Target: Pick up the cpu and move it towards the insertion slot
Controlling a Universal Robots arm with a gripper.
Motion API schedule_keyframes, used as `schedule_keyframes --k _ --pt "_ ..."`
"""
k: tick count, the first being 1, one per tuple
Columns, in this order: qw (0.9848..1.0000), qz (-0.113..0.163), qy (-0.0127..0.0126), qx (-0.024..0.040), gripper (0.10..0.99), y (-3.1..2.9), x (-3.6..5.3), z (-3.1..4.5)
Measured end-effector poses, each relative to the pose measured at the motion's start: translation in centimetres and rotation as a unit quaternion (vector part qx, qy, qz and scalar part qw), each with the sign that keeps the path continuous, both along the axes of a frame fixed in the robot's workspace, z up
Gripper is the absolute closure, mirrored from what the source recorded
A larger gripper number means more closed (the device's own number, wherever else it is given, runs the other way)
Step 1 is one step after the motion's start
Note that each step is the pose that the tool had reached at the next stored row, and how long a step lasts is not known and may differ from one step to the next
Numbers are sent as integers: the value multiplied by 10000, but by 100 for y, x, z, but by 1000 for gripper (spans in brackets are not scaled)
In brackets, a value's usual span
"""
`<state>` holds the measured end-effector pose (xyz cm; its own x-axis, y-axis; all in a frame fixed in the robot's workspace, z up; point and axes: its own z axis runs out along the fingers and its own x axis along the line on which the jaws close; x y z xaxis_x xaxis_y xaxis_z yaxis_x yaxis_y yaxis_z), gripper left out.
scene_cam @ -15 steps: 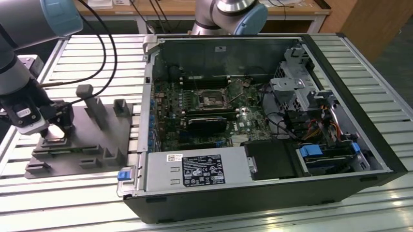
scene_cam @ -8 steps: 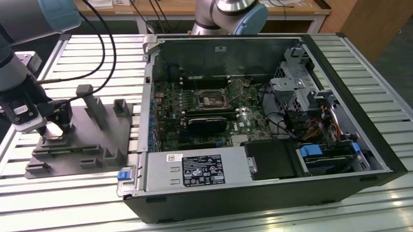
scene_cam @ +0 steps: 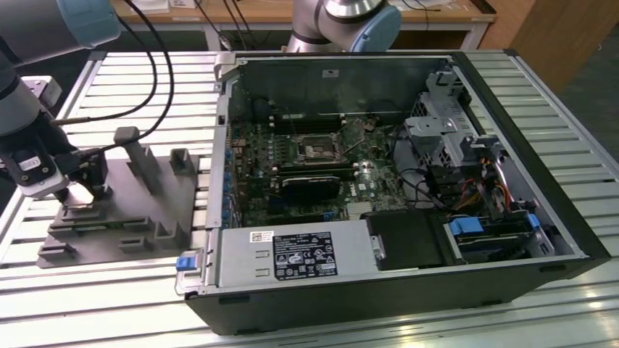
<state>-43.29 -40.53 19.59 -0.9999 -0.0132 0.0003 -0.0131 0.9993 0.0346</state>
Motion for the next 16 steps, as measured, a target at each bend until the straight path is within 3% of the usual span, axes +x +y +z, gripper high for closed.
schedule_keyframes --k 16 --pt "10000 0 0 5 541 -1 0 102"
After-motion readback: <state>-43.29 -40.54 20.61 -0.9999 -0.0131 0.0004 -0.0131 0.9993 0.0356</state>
